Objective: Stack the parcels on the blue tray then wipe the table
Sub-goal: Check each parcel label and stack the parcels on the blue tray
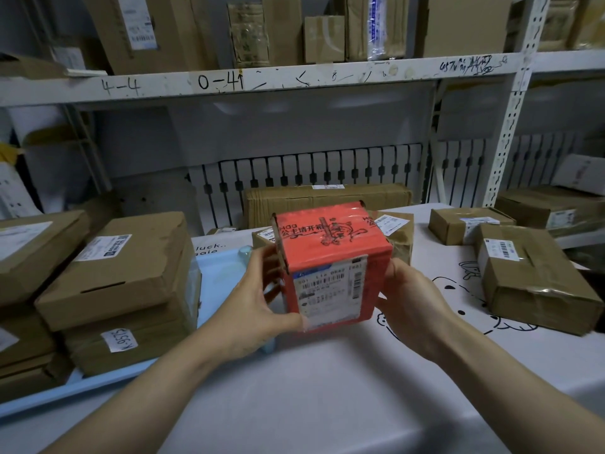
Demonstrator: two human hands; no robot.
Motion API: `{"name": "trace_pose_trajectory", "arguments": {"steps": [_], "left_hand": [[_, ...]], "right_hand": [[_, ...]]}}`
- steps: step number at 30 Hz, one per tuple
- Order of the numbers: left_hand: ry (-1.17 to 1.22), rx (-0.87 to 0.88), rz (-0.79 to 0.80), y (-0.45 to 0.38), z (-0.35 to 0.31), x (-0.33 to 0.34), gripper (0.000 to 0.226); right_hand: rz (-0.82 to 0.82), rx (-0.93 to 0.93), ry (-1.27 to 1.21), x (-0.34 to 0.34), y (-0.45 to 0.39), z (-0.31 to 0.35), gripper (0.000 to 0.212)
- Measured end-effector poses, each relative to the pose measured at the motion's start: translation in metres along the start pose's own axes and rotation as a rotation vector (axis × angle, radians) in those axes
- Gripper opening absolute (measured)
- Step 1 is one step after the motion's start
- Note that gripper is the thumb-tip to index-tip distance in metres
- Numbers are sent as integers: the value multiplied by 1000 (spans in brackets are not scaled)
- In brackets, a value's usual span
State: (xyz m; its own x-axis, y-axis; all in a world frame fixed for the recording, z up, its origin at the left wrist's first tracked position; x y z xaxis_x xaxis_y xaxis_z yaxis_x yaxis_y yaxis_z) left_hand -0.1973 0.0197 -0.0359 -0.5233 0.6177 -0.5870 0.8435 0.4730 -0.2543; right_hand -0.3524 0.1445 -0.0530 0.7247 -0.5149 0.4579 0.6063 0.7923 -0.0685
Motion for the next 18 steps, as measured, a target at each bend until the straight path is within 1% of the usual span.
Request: {"name": "trace_pose_trajectory", "arguments": {"steps": [3,4,6,10,14,18], "left_hand": [[114,-76,9,2,2,0,88],[167,-99,6,2,2,0,81],[309,-146,13,1,5,2,69],[670,-292,-31,-1,10,4,46],[847,-380,-49,-2,12,5,46],[902,-466,-63,-1,17,7,53]], "right_hand": [[80,29,25,5,2,0,58],[102,34,32,5,2,0,55],[129,56,42,3,1,-3,40],[89,81,-41,0,1,-5,33],[116,77,-109,5,6,-3,37],[146,73,-152,13,7,0,36]]}}
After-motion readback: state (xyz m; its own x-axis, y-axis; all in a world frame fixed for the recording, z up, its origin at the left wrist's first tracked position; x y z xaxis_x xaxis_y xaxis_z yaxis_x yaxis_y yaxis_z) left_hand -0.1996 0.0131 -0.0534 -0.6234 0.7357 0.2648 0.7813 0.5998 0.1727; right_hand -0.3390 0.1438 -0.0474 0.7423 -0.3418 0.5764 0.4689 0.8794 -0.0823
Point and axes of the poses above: each hand's wrist, its own y-axis away from the middle knuckle, its own x-axis out of the palm, z = x × y, the point moved 6 cm from there along -y, towards the middle knuckle, and after that the axes turned 11 degrees about -y, right-handed, at the moved point
